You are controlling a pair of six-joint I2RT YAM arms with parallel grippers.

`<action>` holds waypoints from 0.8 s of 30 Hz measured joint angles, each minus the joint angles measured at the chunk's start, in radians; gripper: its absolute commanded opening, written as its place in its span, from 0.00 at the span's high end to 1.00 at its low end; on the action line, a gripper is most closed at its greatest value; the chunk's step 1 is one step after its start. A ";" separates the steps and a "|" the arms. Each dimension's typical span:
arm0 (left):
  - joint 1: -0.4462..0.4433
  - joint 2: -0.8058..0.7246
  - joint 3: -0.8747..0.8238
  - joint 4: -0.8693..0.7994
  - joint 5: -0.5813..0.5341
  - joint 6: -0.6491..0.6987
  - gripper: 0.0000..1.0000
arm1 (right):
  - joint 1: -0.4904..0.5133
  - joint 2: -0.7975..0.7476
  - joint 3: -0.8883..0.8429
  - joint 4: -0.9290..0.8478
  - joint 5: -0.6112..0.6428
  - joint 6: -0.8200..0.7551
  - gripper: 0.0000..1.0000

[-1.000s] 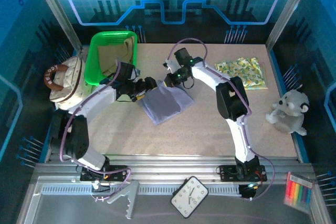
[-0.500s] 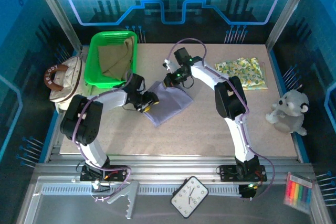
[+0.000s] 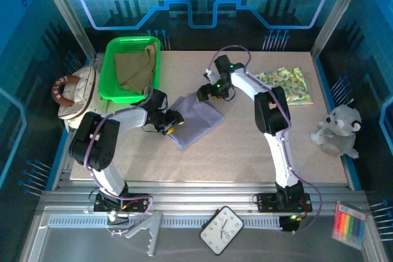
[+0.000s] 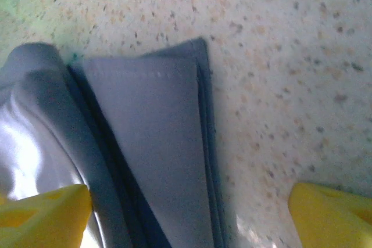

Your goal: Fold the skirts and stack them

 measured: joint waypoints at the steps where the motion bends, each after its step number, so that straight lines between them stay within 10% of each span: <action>1: 0.001 0.000 0.000 0.000 0.000 0.000 0.44 | -0.013 -0.005 -0.010 -0.013 -0.029 -0.006 0.10; 14: 0.013 0.005 0.001 0.000 0.026 0.002 0.44 | -0.030 0.005 -0.039 -0.148 -0.232 -0.044 0.22; 24: 0.017 0.006 -0.003 0.008 0.035 0.015 0.44 | -0.028 0.061 -0.038 -0.166 -0.357 -0.036 0.75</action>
